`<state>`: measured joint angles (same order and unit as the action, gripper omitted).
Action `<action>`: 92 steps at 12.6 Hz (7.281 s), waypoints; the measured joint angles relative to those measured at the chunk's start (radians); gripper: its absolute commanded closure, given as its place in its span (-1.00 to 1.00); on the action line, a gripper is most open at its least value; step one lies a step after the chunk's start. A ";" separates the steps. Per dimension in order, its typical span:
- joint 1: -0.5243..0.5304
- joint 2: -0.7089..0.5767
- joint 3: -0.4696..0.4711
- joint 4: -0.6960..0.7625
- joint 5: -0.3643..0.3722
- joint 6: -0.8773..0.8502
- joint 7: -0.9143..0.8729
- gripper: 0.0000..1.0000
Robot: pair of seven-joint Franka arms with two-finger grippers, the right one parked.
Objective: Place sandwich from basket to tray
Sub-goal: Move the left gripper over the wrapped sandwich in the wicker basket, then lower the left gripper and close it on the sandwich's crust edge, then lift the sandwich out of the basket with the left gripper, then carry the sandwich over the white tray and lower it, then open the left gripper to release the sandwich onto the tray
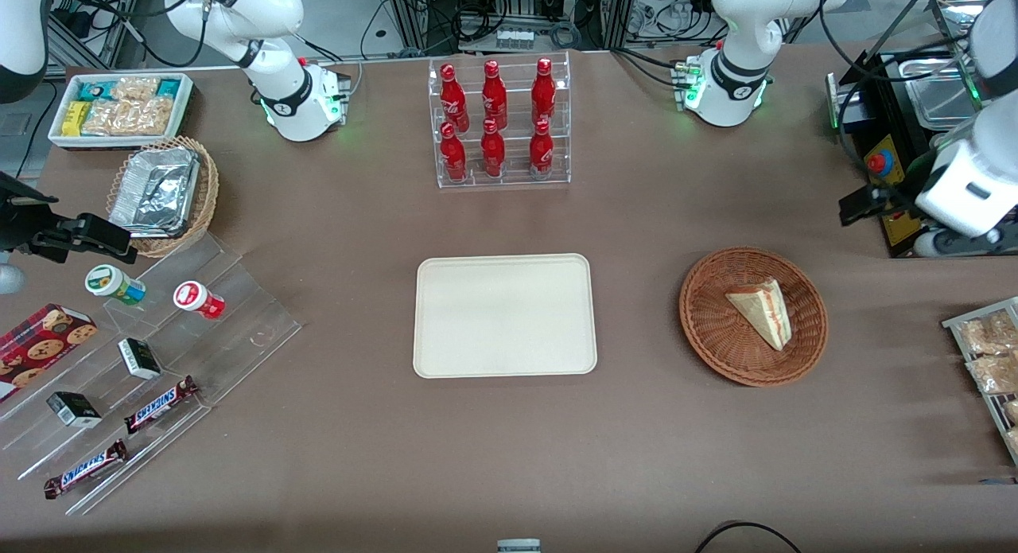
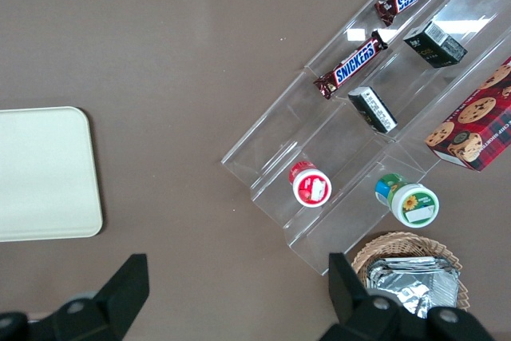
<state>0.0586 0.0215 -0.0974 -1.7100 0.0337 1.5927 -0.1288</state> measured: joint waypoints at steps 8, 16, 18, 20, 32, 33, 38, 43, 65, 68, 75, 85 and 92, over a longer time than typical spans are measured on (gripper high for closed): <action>-0.001 0.056 0.001 -0.253 0.000 0.355 -0.247 -1.00; -0.025 0.247 0.001 -0.266 0.001 0.538 -0.462 -1.00; -0.028 0.278 0.001 -0.266 0.001 0.546 -0.479 -1.00; -0.028 0.298 0.001 -0.267 0.001 0.556 -0.488 -1.00; -0.028 0.308 0.002 -0.413 0.001 0.745 -0.515 1.00; -0.028 0.307 0.002 -0.413 0.001 0.745 -0.515 1.00; -0.028 0.297 0.003 -0.407 0.024 0.732 -0.515 1.00; -0.042 0.253 -0.006 -0.332 0.087 0.589 -0.512 1.00; -0.547 0.558 -0.093 0.137 -0.003 0.449 -0.392 1.00; -0.575 0.628 -0.093 0.196 -0.003 0.449 -0.425 1.00; -0.577 0.726 -0.089 0.283 0.043 0.449 -0.513 1.00; -0.618 0.779 -0.087 0.331 0.047 0.450 -0.528 -1.00; -0.623 0.780 -0.087 0.341 0.050 0.450 -0.528 -1.00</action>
<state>-0.5645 0.8017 -0.1842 -1.3689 0.0837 2.0428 -0.6565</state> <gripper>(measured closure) 0.066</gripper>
